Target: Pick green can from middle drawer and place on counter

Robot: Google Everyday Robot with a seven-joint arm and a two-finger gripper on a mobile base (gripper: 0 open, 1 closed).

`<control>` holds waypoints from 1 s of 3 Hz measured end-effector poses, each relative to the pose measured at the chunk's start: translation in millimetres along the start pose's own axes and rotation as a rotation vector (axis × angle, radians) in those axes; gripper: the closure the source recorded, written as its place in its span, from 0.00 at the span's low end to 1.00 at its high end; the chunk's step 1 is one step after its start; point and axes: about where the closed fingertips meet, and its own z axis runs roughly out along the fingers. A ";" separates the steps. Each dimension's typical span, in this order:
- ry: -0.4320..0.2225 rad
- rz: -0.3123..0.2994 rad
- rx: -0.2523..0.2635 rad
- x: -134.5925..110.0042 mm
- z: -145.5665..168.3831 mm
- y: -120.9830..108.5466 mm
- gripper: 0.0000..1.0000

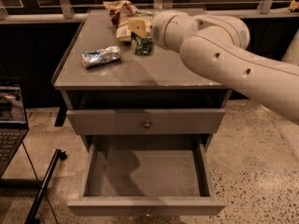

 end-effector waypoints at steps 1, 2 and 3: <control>0.035 -0.004 0.029 9.4 18.3 -20.3 1.00; 0.048 -0.015 0.049 19.2 33.0 -35.1 1.00; 0.066 -0.019 0.054 33.8 45.9 -41.1 1.00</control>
Offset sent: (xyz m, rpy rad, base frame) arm 0.0642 0.0075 -0.0586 -0.0655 0.0340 -0.0942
